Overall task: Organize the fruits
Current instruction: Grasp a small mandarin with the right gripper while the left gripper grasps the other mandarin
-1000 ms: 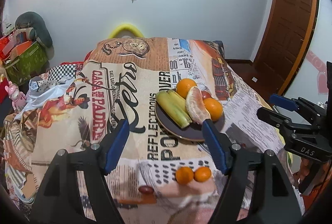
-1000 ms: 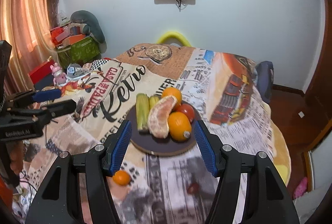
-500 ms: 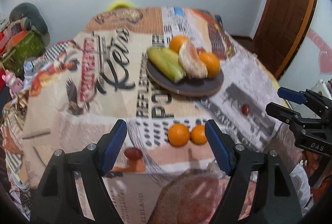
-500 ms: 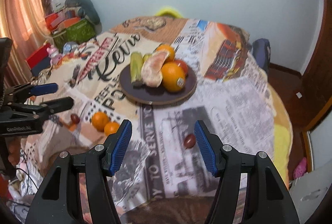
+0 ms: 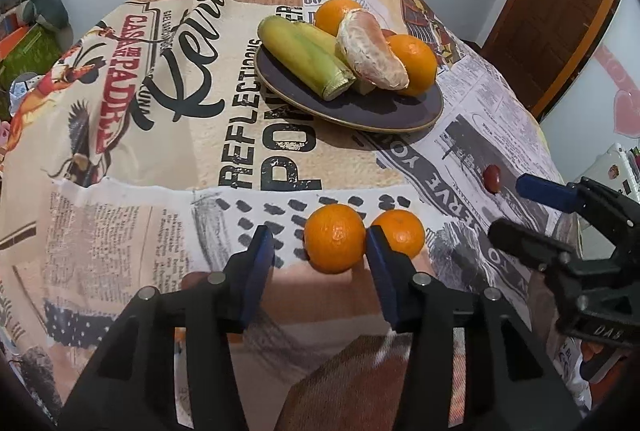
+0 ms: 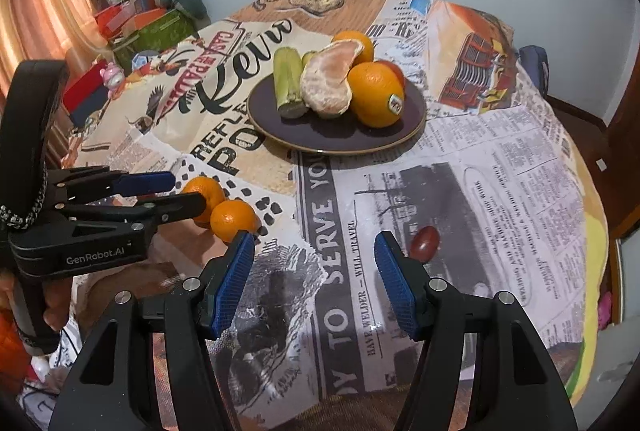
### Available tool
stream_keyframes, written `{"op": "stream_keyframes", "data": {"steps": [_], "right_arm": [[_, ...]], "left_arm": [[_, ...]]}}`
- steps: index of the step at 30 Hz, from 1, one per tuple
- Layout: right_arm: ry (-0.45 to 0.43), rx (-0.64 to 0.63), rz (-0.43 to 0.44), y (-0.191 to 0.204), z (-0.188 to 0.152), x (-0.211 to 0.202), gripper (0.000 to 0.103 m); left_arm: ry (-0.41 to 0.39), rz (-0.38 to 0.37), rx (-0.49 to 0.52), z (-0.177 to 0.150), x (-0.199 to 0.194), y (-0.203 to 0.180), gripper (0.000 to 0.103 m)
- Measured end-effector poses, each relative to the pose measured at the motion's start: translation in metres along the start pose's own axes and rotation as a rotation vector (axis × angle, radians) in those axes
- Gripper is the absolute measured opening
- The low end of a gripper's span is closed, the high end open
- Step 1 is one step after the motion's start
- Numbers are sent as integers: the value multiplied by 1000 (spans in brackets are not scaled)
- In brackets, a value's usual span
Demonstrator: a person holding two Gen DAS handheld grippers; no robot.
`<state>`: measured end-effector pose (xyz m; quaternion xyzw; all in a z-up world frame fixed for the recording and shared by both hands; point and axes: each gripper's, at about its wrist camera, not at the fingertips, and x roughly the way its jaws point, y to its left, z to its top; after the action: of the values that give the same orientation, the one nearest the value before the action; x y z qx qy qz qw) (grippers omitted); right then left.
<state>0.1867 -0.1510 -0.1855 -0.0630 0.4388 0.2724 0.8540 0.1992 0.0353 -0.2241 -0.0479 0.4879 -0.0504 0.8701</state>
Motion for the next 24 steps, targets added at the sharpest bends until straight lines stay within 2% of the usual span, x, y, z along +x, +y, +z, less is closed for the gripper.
{"op": "stream_keyframes", "data": {"steps": [5,10,18,20,24], "right_arm": [[23,-7,16,5,2,11,59],[33,-30,28,16,6,17,59],[61,-56,77,36,13,36,58],[74,-51,93,39,14,42,54],[117,-48,128,44,14,54,33]], "left_arm": [[4,-64,-2,3,3,-1,31],[0,-73,1,1,0,2,31],[-51,-47,-22,-8,-28,23,30],[-64,-35,-20,-10,-34,25,30],[-73,-36,-35,-10,-39,31,30]]}}
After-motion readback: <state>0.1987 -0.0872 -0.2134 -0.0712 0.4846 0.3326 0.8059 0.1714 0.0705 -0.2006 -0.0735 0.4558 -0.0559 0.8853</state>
